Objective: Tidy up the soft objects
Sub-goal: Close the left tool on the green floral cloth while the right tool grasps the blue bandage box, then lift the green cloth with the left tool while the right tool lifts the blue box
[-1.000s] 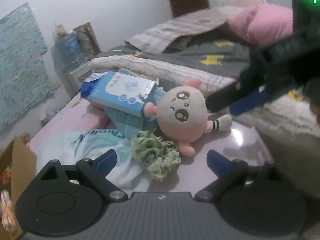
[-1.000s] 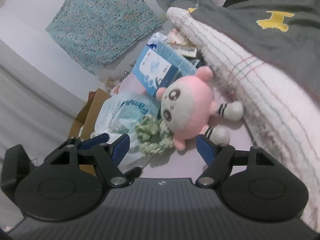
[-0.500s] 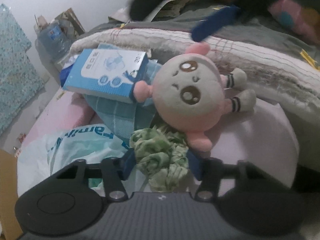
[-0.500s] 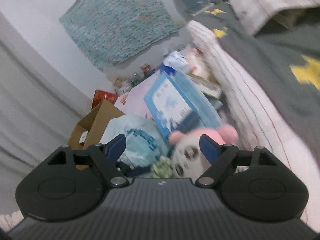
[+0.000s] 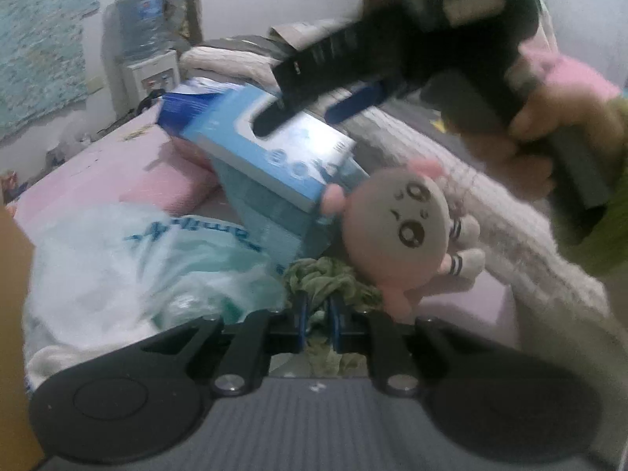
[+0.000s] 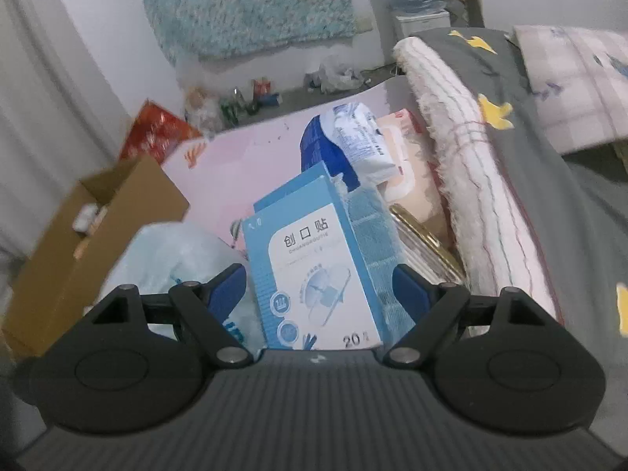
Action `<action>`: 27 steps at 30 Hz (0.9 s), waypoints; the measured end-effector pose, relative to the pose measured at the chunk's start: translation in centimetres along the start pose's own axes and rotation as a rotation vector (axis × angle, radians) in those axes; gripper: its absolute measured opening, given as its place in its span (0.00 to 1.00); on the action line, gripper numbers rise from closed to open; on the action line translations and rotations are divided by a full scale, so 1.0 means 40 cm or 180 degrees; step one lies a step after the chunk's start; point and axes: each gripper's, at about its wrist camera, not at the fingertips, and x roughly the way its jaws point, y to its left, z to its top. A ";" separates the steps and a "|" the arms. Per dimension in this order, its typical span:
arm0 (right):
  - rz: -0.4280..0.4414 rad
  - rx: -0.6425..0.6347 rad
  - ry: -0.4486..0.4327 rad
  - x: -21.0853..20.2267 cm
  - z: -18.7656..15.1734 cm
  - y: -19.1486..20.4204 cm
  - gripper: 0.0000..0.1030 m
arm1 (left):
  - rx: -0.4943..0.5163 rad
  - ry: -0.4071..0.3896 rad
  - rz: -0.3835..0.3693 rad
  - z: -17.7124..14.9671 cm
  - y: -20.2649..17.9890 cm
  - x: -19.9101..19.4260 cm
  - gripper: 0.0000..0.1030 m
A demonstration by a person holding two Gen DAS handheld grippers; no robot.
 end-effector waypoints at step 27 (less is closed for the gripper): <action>0.0336 0.0554 -0.0244 -0.088 -0.031 0.024 0.23 | -0.1087 -0.0504 -0.0020 -0.059 0.139 -0.214 0.07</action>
